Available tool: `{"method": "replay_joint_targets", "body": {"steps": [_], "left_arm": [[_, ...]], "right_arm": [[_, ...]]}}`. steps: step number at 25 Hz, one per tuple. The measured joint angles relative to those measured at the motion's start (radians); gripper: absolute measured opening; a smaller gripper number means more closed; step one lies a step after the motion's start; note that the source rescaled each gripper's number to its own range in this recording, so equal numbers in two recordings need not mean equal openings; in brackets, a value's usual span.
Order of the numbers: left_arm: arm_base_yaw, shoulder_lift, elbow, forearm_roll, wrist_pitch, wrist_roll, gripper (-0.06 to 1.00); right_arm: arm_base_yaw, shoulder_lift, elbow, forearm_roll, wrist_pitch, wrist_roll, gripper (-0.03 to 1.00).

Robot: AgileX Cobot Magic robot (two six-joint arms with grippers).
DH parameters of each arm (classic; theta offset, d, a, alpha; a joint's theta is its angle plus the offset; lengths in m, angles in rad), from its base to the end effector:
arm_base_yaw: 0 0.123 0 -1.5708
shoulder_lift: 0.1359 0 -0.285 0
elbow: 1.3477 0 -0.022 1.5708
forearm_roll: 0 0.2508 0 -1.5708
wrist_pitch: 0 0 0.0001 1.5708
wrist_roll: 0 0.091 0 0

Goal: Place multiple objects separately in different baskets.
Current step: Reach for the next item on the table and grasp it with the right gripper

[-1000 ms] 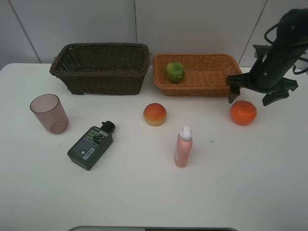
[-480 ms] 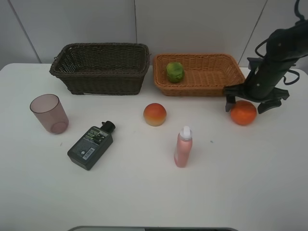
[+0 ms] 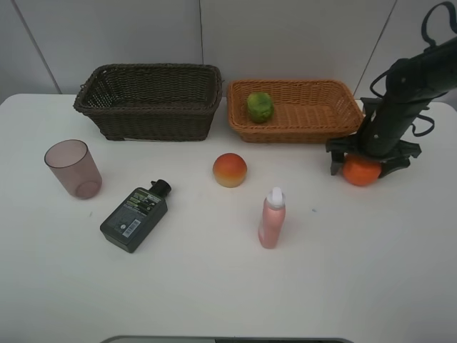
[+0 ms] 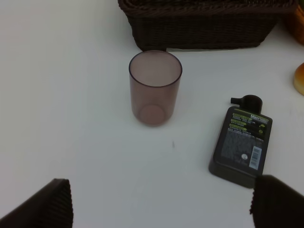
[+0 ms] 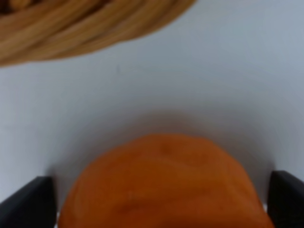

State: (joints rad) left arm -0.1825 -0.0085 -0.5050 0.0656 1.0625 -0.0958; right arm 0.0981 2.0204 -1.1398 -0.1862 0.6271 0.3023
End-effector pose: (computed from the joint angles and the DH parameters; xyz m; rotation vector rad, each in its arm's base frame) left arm -0.0058 0.0064 0.2786 0.0845 2.0305 -0.0970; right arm 0.3625 0.0257 0.1079 0.0912 2.9667 -0.1312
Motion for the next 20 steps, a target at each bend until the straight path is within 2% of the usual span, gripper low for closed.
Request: {"method": "replay_joint_targets", "body": {"steps": [2, 3, 20], "left_arm": [[0.0, 0.0, 0.0, 0.0, 0.0, 0.0, 0.96], [0.0, 0.0, 0.0, 0.0, 0.0, 0.0, 0.96], [0.0, 0.0, 0.0, 0.0, 0.0, 0.0, 0.96]], "right_arm": [[0.0, 0.0, 0.0, 0.0, 0.001, 0.0, 0.77], [0.0, 0.0, 0.0, 0.001, 0.002, 0.0, 0.63], [0.0, 0.0, 0.0, 0.001, 0.005, 0.001, 0.65]]}}
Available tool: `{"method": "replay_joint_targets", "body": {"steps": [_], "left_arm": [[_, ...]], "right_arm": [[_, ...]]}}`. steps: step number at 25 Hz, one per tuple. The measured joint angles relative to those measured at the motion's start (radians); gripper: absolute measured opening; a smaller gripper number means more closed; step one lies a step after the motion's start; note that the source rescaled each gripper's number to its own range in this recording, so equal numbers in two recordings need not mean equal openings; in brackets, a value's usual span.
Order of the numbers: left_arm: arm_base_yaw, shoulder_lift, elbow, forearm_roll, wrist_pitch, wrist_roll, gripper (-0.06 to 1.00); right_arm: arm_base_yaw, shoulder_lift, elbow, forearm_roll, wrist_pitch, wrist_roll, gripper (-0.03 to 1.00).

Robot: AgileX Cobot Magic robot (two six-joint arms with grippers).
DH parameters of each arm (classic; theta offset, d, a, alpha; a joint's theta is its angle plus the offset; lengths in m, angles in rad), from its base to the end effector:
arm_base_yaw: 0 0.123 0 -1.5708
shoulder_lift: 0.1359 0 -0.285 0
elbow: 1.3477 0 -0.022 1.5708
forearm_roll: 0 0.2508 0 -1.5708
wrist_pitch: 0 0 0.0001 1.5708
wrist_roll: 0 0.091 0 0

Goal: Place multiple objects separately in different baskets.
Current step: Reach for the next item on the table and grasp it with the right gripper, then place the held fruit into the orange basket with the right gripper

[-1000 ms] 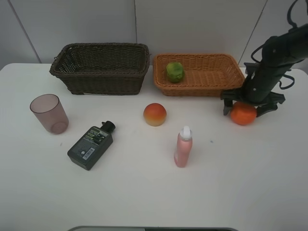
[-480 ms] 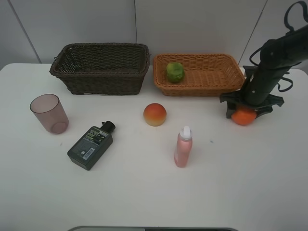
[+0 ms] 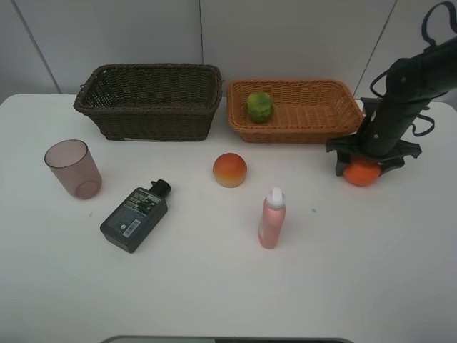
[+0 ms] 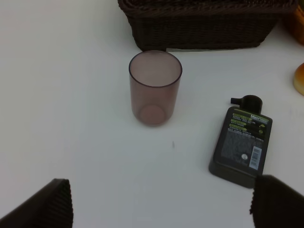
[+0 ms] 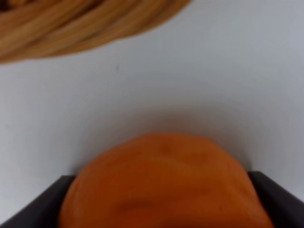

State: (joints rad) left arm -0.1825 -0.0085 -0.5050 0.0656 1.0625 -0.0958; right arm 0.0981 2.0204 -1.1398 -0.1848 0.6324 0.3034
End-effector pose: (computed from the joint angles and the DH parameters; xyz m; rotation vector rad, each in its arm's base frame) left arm -0.0058 0.0064 0.2786 0.0845 2.0305 -0.0970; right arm 0.3620 0.0257 0.1078 0.0951 2.9718 -0.1320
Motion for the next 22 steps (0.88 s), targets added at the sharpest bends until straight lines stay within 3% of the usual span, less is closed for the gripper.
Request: {"method": "replay_joint_targets", "body": {"steps": [5, 14, 22], "left_arm": [[0.0, 0.0, 0.0, 0.0, 0.0, 0.0, 0.96], [0.0, 0.0, 0.0, 0.0, 0.0, 0.0, 0.96], [0.0, 0.0, 0.0, 0.0, 0.0, 0.0, 0.96]], "right_arm": [[0.0, -0.025, -0.005, 0.001, 0.025, 0.0, 0.65], [0.048, -0.09, -0.179, -0.004, 0.319, -0.023, 0.65], [0.118, -0.044, -0.403, -0.003, 0.422, -0.045, 0.65]]}}
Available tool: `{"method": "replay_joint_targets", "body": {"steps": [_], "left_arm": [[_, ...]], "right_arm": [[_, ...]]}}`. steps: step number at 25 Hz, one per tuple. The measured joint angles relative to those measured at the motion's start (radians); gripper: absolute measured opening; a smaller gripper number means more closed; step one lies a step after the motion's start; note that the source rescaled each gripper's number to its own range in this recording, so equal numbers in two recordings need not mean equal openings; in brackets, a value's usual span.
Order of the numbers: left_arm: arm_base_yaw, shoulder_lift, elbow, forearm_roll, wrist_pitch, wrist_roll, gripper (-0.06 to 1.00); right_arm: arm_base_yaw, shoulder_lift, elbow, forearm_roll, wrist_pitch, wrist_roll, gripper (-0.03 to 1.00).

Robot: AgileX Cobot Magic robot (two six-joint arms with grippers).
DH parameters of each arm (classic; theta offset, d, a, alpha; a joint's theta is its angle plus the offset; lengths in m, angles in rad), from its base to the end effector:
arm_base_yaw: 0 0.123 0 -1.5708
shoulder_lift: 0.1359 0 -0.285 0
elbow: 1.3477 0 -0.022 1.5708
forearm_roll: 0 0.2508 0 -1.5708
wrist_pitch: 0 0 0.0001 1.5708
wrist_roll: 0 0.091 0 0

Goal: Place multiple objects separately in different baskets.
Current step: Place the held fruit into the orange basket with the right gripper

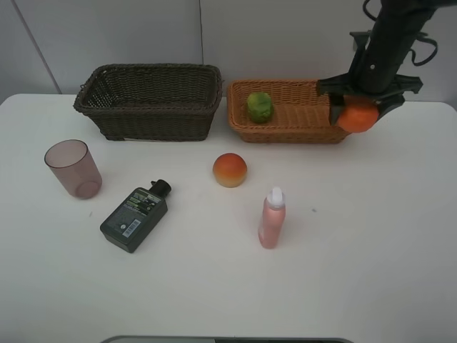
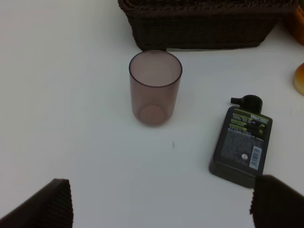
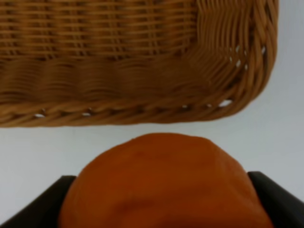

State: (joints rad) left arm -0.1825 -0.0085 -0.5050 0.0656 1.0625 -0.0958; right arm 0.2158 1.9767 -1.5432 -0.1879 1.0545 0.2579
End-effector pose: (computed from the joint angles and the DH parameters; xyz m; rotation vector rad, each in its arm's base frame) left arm -0.0058 0.0064 0.2786 0.0845 2.0305 -0.0970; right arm 0.3999 0.0725 0.2144 -0.0541 2.9305 -0.1860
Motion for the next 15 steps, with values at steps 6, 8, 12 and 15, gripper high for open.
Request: {"method": "replay_joint_targets", "body": {"steps": [6, 8, 12, 15], "left_arm": [[0.0, 0.0, 0.0, 0.0, 0.0, 0.0, 0.96], [0.0, 0.0, 0.0, 0.0, 0.0, 0.0, 0.96], [0.0, 0.0, 0.0, 0.0, 0.0, 0.0, 0.96], [0.0, 0.0, 0.0, 0.0, 0.0, 0.0, 0.96]], "right_arm": [[0.037, 0.111, -0.173, 0.002, 0.019, -0.007, 0.65], [0.042, 0.148, -0.233, 0.003, 0.017, -0.007, 0.65], [0.045, 0.216, -0.321, 0.0, 0.001, -0.007, 0.65], [0.045, 0.245, -0.337, -0.001, -0.042, -0.007, 0.65]]}}
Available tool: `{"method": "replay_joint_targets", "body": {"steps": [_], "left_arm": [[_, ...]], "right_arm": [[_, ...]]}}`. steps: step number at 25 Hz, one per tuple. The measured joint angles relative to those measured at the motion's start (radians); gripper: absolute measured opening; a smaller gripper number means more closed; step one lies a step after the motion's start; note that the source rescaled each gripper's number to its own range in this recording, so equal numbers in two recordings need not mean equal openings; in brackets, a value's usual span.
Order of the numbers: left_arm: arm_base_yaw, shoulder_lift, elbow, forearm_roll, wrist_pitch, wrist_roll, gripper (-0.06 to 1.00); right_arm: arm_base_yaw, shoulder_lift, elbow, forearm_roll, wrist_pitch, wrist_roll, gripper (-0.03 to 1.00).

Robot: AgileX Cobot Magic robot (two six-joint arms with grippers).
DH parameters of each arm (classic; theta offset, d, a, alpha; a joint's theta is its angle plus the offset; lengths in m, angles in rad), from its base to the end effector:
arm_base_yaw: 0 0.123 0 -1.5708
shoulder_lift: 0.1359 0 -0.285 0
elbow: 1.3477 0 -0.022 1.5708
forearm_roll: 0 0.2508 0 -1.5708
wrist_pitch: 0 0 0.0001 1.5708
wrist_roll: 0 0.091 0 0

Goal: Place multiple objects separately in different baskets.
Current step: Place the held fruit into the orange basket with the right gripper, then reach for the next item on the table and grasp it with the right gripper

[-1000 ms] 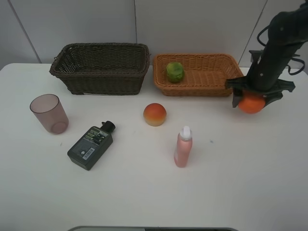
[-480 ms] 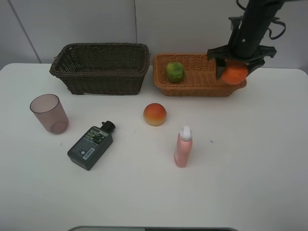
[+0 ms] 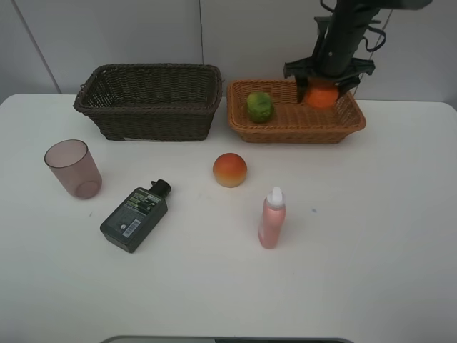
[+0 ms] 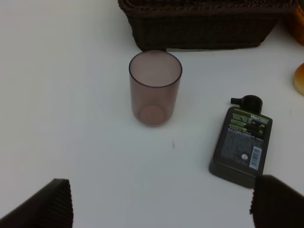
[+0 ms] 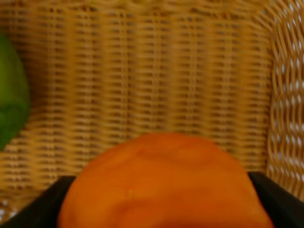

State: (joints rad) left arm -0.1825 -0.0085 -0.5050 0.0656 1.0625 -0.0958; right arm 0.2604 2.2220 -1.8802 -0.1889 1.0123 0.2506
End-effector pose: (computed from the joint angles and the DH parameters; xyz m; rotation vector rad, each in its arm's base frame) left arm -0.0058 0.0064 0.2786 0.0845 2.0305 -0.0970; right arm 0.4652 0.1090 0.1968 -0.1198 2.7990 -0.1301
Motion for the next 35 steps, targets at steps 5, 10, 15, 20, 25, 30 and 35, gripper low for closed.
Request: {"method": "replay_joint_targets", "body": {"steps": [5, 10, 15, 20, 25, 30, 35], "left_arm": [[0.0, 0.0, 0.0, 0.0, 0.0, 0.0, 0.96], [0.0, 0.0, 0.0, 0.0, 0.0, 0.0, 0.96], [0.0, 0.0, 0.0, 0.0, 0.0, 0.0, 0.96], [0.0, 0.0, 0.0, 0.0, 0.0, 0.0, 0.96], [0.0, 0.0, 0.0, 0.0, 0.0, 0.0, 0.96], [0.0, 0.0, 0.0, 0.0, 0.0, 0.0, 0.96], [0.0, 0.0, 0.0, 0.0, 0.0, 0.0, 0.96]], "right_arm": [[0.0, 0.048, 0.0, 0.0, -0.069, 0.0, 0.65], [0.0, 0.09, 0.0, 0.0, -0.123, 0.0, 0.65], [0.0, 0.116, 0.0, 0.0, -0.167, 0.0, 0.65], [0.0, 0.117, 0.0, -0.001, -0.185, 0.0, 0.73], [0.0, 0.117, 0.0, -0.002, -0.193, 0.0, 0.98], [0.0, 0.113, 0.0, -0.002, -0.187, 0.0, 1.0], [0.018, 0.06, 0.0, -0.002, -0.108, 0.0, 1.0]]}}
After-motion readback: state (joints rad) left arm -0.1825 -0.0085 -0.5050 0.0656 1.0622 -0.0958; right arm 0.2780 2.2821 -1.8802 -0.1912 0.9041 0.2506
